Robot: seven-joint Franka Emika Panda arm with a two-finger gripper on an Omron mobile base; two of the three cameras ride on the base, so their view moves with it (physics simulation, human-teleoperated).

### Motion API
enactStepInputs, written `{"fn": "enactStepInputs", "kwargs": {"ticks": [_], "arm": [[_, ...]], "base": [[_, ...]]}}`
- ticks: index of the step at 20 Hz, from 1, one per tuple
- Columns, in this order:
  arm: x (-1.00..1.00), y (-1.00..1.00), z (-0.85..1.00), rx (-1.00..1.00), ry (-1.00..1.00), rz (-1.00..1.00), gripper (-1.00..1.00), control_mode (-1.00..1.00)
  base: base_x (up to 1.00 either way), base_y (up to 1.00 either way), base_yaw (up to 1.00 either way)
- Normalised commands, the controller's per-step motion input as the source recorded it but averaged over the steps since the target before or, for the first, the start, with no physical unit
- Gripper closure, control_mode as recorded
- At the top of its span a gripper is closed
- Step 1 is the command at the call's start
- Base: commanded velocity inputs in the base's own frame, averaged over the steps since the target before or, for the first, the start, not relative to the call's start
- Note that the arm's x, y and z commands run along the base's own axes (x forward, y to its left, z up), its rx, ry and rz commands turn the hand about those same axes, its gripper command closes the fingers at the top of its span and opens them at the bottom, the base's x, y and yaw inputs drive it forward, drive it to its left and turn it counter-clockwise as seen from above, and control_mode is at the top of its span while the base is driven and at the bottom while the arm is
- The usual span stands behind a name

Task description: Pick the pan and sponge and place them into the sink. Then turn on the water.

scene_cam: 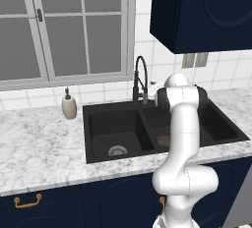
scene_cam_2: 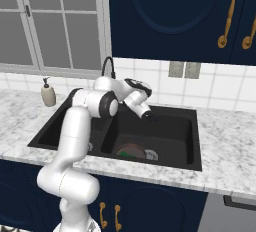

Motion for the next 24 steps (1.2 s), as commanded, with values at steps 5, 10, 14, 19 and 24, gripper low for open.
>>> {"fn": "enactStepInputs", "kwargs": {"ticks": [5, 10, 14, 19, 24], "arm": [[0.09, -0.03, -0.01, 0.0, 0.0, 0.0, -1.0, -1.0], [0.08, -0.02, -0.03, 0.0, 0.0, 0.0, -1.0, -1.0], [0.17, 0.0, 0.0, 0.0, 0.0, -0.02, -1.0, -1.0], [0.09, 0.0, -0.12, -0.01, 0.0, -0.03, -1.0, -1.0], [0.14, 0.0, -0.16, -0.02, 0.0, -0.01, -1.0, -1.0]], "base": [[0.0, 0.0, 0.0], [0.0, 0.0, 0.0], [0.0, 0.0, 0.0], [0.0, 0.0, 0.0], [0.0, 0.0, 0.0]]}}
